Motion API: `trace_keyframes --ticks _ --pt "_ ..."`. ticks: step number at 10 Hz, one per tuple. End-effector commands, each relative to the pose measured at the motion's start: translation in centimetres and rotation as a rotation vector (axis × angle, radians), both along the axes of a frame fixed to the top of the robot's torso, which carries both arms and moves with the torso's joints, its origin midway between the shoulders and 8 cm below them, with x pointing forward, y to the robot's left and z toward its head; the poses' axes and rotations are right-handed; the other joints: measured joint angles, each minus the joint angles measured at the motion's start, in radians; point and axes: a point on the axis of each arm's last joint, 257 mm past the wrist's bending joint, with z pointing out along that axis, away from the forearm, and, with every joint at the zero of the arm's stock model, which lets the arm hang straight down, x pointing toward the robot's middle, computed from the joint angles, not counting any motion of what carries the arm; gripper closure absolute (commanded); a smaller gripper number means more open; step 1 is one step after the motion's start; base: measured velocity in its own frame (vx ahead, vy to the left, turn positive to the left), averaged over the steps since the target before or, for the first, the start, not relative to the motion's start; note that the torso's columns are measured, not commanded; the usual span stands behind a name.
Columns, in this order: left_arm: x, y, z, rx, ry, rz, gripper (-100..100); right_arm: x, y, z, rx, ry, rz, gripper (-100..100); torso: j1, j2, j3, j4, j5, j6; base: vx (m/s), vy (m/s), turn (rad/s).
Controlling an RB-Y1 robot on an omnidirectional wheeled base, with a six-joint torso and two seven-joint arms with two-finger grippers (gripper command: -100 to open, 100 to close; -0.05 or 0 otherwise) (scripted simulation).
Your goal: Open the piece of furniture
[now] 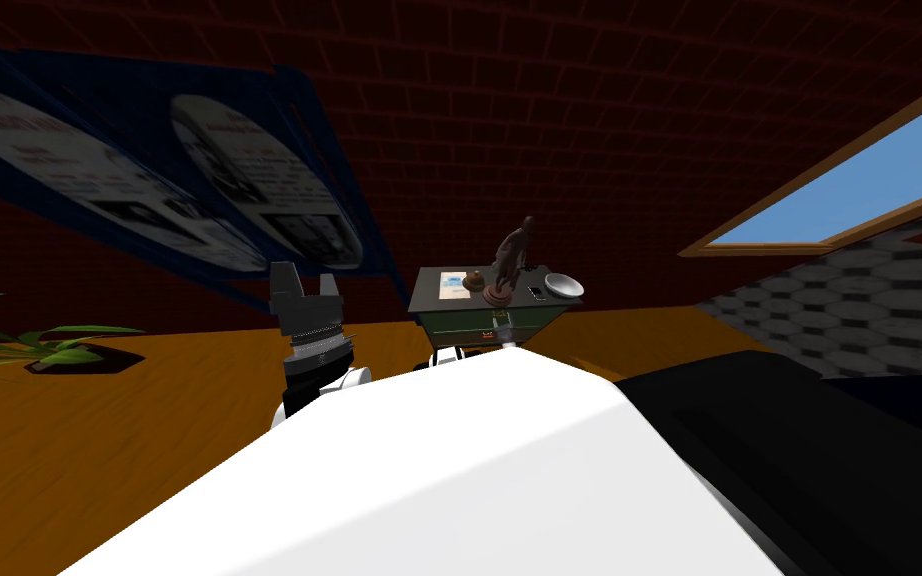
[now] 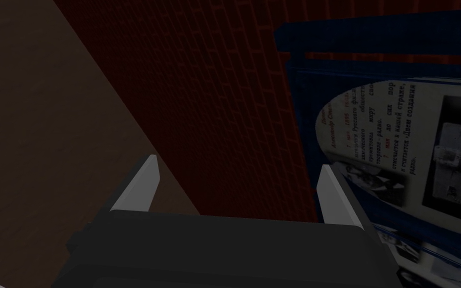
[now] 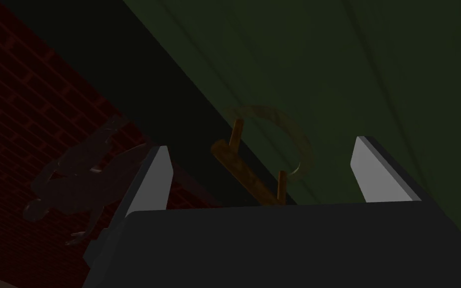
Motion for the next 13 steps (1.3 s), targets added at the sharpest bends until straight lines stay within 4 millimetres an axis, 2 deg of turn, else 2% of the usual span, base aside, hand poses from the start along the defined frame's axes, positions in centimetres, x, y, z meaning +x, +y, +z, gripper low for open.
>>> trace_keyframes --ticks 1,2,4,8,9,12,13 --pt "0.0 0.0 0.0 0.0 0.0 0.0 0 0.9 -0.6 0.2 0.0 0.0 0.001 -100 0.0 0.0 0.0 0.0 0.0 0.0 0.009 0.034 -0.003" --pt "0.0 0.0 0.0 0.0 0.0 0.0 0 -0.4 0.4 -0.3 0.002 0.002 -0.001 100 -0.003 0.001 0.001 0.0 -0.001 0.0 -0.002 -0.035 0.03" --pt "0.0 0.0 0.0 0.0 0.0 0.0 0 -0.7 0.6 -0.4 0.003 0.002 -0.002 100 -0.009 -0.002 0.001 -0.005 -0.008 -0.002 -0.013 -0.059 0.008" --pt "0.0 0.0 0.0 0.0 0.0 0.0 0 -1.2 1.1 -0.6 0.003 0.002 -0.004 100 -0.008 -0.006 -0.002 -0.006 -0.007 0.0 -0.006 -0.009 0.001" --pt "0.0 0.0 0.0 0.0 0.0 0.0 0 -0.7 1.0 0.2 -0.005 -0.019 0.0 100 -0.009 -0.006 -0.002 -0.006 -0.007 0.0 0.0 0.0 0.0" --pt "0.0 0.0 0.0 0.0 0.0 0.0 0 0.4 4.5 -1.3 0.013 0.056 0.161 100 -0.005 -0.005 0.0 -0.004 -0.009 -0.008 -0.069 -0.079 0.296" --pt "0.0 0.0 0.0 0.0 0.0 0.0 0 0.7 5.7 -2.0 0.033 0.082 0.194 100 0.0 -0.01 -0.003 -0.005 -0.008 -0.009 -0.017 -0.034 0.042"
